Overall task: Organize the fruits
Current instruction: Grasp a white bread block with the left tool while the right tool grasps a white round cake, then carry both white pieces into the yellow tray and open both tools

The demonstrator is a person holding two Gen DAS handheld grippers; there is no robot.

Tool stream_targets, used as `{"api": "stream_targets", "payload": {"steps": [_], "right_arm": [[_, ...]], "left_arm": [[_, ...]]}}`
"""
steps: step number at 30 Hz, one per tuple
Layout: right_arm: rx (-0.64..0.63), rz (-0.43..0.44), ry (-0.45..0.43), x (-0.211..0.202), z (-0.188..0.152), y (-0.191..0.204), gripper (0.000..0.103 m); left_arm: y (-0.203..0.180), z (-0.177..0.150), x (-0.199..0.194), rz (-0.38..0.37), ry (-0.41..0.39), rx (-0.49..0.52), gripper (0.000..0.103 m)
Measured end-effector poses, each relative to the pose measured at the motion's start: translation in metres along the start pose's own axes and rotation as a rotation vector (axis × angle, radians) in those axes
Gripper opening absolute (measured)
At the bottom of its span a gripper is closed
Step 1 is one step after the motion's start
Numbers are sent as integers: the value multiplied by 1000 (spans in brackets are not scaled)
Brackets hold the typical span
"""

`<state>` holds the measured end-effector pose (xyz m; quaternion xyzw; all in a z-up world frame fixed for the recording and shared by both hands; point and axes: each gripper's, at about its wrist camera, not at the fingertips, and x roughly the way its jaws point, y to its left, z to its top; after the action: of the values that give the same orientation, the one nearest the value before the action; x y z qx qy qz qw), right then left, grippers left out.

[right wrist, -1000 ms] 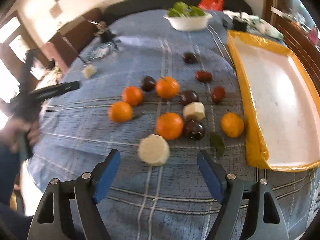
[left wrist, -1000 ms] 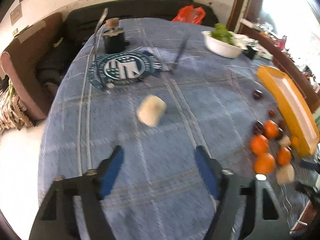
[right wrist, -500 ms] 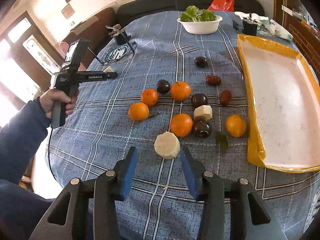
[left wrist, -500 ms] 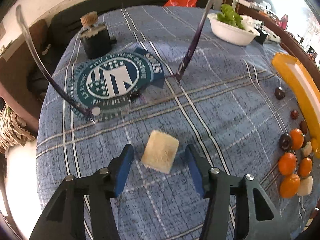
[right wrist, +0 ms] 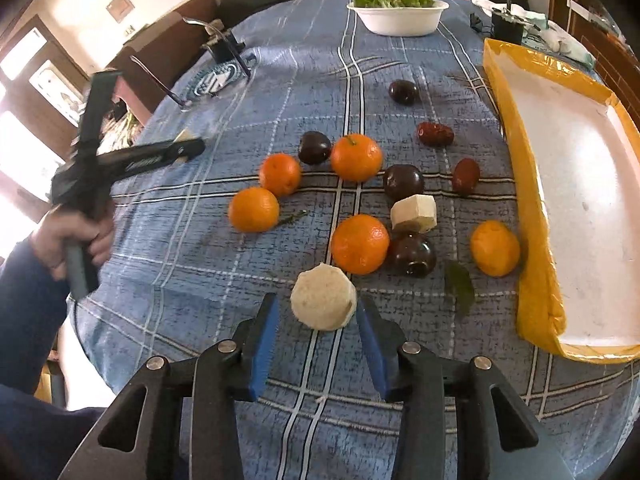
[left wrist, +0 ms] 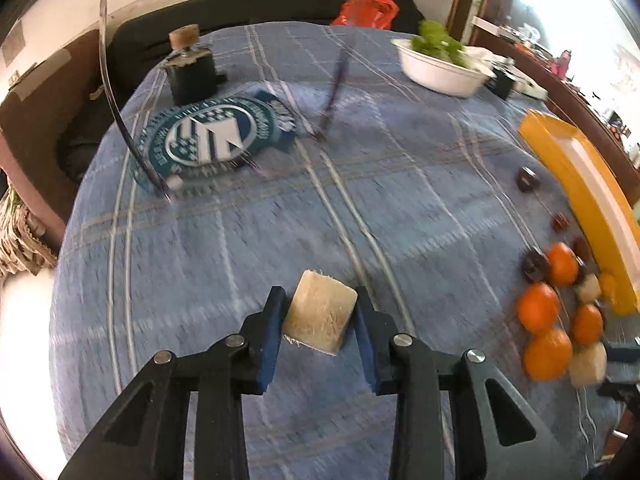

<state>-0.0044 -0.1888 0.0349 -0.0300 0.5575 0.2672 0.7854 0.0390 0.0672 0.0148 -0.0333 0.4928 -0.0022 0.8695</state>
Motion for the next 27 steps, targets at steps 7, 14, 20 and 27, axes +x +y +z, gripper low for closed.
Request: {"api": "stream_targets", "payload": {"steps": [7, 14, 20, 27], "right_arm": [[-19, -15, -4, 6, 2, 4, 37], [-27, 51, -82, -30, -3, 3, 37], [162, -77, -231, -77, 2, -77, 36], [290, -224, -189, -76, -13, -158, 36]], "left_arm": [[-33, -29, -17, -83, 18, 15, 33], [-58, -37, -33, -153, 11, 28, 32], [-80, -31, -50, -180, -22, 52, 33], [-109, -23, -65, -206, -51, 94, 33]]}}
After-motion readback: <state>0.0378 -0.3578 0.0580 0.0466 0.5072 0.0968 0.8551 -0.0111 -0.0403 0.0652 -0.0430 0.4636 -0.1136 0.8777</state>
